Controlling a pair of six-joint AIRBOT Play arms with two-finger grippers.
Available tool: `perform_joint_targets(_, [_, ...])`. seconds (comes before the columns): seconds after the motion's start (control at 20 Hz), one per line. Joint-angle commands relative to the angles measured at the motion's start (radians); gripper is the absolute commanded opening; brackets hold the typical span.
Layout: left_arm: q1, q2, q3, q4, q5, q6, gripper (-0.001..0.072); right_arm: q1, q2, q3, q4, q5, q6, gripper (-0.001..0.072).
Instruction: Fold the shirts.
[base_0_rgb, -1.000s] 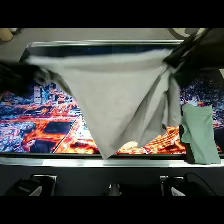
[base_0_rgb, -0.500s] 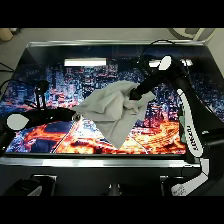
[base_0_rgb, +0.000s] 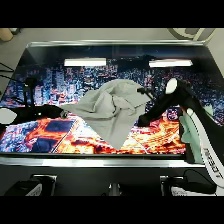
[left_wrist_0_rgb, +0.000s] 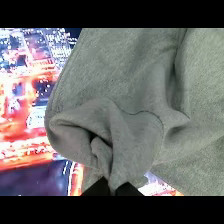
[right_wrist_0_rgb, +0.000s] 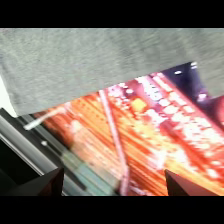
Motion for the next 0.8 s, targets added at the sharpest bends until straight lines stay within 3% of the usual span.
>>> perform_joint_targets(0.0, [0.010,-0.001,0.005,0.014,-0.025,0.004,0.0026,-0.001,0.111,-0.404,0.280,-0.308,0.075,0.0690])
perform_joint_targets(0.1, [0.000,-0.001,0.005,0.014,-0.022,0.004,0.0026,0.039,0.110,-0.489,0.392,-0.412,0.077,0.0667])
perform_joint_targets(0.2, [-0.007,0.000,0.005,0.014,-0.022,0.005,0.0025,0.134,0.109,-0.496,0.404,-0.512,0.109,0.0669])
perform_joint_targets(0.35, [-0.006,0.000,0.005,0.014,-0.023,0.004,0.0026,0.221,0.109,-0.496,0.405,-0.711,0.259,0.0667])
perform_joint_targets(0.55, [-0.007,0.000,0.005,0.014,-0.018,0.004,0.0026,0.225,0.109,-0.494,0.534,-0.776,0.267,0.0648])
perform_joint_targets(0.65, [-0.007,0.000,0.005,0.014,-0.018,0.004,0.0026,0.225,0.109,-0.492,0.565,-0.777,0.242,0.0584])
perform_joint_targets(0.7, [-0.007,0.000,0.005,0.014,-0.018,0.004,0.0026,0.225,0.109,-0.491,0.571,-0.777,0.214,0.0523])
perform_joint_targets(0.75, [-0.007,0.000,0.005,0.014,-0.018,0.003,0.0026,0.225,0.109,-0.489,0.575,-0.776,0.186,0.0417])
